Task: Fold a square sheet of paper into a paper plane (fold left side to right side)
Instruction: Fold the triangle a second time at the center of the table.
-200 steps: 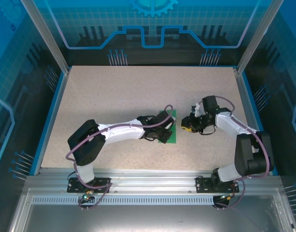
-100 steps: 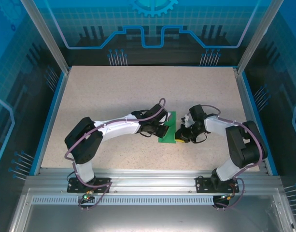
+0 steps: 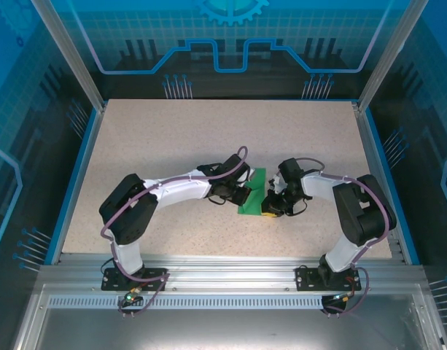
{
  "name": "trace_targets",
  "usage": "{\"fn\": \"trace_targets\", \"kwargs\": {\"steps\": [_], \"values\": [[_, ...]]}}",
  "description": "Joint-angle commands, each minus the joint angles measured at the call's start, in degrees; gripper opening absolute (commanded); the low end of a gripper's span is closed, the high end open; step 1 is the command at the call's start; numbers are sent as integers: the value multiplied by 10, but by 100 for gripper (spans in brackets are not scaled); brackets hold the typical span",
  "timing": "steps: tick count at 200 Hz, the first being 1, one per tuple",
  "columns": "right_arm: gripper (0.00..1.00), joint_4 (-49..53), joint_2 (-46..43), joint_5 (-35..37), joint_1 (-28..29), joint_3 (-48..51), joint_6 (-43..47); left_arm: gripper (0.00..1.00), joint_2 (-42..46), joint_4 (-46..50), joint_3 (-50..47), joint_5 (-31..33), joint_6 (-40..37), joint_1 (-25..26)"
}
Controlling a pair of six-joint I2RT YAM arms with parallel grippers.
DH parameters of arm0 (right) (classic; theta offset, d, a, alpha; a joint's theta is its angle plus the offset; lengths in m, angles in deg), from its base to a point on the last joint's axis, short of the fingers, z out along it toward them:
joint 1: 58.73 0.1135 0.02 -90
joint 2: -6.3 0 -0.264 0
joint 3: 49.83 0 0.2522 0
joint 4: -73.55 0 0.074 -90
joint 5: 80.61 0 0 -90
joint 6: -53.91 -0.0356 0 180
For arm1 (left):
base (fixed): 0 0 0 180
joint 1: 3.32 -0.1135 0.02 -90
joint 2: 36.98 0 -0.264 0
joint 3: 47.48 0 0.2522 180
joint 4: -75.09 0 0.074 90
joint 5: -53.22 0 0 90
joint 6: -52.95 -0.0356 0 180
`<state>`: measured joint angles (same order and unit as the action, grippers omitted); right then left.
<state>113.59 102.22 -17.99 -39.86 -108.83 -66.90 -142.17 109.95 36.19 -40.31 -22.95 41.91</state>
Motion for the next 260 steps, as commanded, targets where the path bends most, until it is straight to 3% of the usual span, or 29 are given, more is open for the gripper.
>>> {"fn": "trace_targets", "kwargs": {"steps": [1,260], "values": [[12,22,16,37,10,-3,11,6,-13,18,5,-4,-20,-9],[13,39,33,43,14,-15,19,7,-82,28,61,9,-41,-27]]}}
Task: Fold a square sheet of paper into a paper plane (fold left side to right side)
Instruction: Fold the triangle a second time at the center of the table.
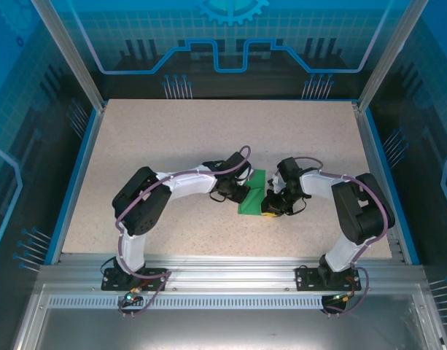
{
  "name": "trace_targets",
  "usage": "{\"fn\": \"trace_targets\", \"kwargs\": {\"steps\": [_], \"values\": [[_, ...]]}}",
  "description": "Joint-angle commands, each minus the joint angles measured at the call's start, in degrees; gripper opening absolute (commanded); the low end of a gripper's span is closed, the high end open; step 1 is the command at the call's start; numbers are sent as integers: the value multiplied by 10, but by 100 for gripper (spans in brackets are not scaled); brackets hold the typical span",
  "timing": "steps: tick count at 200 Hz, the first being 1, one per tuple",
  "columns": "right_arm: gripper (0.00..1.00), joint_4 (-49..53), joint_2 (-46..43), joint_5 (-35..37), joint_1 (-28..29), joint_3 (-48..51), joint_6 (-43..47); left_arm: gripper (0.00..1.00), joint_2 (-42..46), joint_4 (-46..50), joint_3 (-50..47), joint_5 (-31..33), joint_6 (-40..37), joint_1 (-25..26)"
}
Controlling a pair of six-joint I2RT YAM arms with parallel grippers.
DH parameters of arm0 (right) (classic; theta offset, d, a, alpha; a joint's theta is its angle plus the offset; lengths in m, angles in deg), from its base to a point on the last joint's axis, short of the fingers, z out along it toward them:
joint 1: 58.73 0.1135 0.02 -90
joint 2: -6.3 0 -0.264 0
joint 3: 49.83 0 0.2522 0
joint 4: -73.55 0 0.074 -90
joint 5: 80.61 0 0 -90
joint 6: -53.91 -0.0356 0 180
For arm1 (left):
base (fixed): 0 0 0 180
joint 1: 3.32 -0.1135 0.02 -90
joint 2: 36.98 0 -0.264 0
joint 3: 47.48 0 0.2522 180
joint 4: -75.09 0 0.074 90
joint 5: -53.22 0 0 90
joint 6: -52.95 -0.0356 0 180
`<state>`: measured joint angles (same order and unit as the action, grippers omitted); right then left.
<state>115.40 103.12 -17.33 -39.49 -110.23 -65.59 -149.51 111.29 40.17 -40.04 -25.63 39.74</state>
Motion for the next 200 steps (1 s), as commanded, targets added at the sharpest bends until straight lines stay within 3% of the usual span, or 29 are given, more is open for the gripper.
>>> {"fn": "trace_targets", "kwargs": {"steps": [1,200], "values": [[13,21,24,37,10,-1,6,7,-8,14,22,6,-15,-5],[13,27,31,37,10,-2,9,7,-33,19,35,26,-10,-10]]}}
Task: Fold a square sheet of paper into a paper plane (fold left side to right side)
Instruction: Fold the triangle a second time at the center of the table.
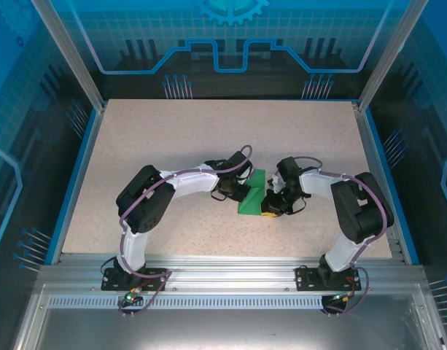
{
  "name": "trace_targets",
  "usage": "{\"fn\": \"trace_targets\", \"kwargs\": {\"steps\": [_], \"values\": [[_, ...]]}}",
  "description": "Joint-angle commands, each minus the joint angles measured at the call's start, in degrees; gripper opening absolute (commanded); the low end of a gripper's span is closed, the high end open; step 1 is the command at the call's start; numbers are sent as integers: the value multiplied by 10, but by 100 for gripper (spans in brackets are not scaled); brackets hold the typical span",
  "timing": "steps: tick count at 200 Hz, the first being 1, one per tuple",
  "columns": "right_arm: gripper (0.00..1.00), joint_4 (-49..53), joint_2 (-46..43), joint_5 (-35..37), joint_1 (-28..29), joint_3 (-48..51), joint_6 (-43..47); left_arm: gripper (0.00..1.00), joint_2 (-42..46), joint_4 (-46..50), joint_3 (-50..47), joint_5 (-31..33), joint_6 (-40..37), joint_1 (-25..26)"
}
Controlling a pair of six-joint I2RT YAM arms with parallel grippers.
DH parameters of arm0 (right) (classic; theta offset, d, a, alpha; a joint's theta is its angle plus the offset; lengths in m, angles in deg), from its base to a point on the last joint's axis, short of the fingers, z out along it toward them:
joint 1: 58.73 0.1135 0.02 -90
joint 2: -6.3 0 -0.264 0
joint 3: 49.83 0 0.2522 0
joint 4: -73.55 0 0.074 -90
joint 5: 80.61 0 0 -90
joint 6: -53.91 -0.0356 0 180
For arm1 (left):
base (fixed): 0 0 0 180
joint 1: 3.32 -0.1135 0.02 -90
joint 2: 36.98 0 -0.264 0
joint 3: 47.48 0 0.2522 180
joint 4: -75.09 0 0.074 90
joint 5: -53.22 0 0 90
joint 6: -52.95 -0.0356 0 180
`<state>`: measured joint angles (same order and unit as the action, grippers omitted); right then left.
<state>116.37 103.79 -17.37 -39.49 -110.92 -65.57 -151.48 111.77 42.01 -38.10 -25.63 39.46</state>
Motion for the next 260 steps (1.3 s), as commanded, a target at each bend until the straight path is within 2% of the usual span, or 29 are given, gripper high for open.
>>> {"fn": "trace_targets", "kwargs": {"steps": [1,260], "values": [[13,17,24,37,10,5,9,7,-13,14,16,7,-10,-7],[13,16,28,35,10,0,9,8,-4,15,-4,20,-13,-7]]}}
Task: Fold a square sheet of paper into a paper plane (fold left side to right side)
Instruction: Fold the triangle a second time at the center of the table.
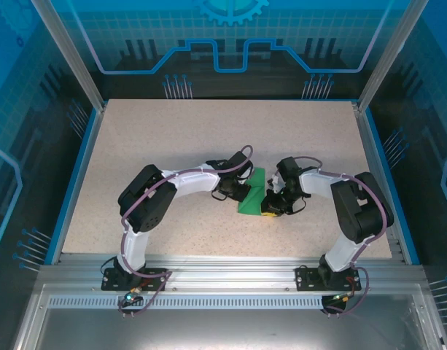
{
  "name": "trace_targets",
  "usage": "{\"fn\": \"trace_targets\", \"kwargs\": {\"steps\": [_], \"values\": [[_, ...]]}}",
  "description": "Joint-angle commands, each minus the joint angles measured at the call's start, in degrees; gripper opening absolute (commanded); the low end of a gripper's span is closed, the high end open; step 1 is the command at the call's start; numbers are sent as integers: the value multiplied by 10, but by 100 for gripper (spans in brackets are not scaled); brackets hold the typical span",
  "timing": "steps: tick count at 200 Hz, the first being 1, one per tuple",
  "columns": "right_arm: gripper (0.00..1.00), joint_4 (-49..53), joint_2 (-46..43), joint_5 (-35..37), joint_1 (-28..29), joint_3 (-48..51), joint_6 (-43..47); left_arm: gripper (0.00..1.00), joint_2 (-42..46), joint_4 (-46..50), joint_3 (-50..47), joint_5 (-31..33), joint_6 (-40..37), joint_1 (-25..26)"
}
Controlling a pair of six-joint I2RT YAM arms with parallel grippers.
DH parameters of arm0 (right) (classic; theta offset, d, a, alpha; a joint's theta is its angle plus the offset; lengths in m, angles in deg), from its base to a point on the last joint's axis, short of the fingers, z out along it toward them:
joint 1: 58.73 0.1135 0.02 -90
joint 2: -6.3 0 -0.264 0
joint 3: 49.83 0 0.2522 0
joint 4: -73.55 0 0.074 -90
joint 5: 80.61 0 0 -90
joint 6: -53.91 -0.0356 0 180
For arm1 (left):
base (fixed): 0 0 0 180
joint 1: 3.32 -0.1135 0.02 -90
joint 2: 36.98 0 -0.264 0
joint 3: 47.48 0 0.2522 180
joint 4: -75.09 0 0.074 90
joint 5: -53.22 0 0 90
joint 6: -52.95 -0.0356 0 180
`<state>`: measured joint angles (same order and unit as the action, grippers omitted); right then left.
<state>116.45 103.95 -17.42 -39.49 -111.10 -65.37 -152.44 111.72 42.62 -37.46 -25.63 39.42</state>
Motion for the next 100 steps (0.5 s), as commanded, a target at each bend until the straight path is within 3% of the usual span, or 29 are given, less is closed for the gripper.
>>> {"fn": "trace_targets", "kwargs": {"steps": [1,52,100], "values": [[13,15,27,35,10,2,7,8,6,15,-9,14,-12,-6],[14,-6,1,6,6,1,3,8,3,10,-14,11,-12,-6],[13,-48,-63,-59,-33,0,-39,8,3,5,-18,3,-10,-6]]}}
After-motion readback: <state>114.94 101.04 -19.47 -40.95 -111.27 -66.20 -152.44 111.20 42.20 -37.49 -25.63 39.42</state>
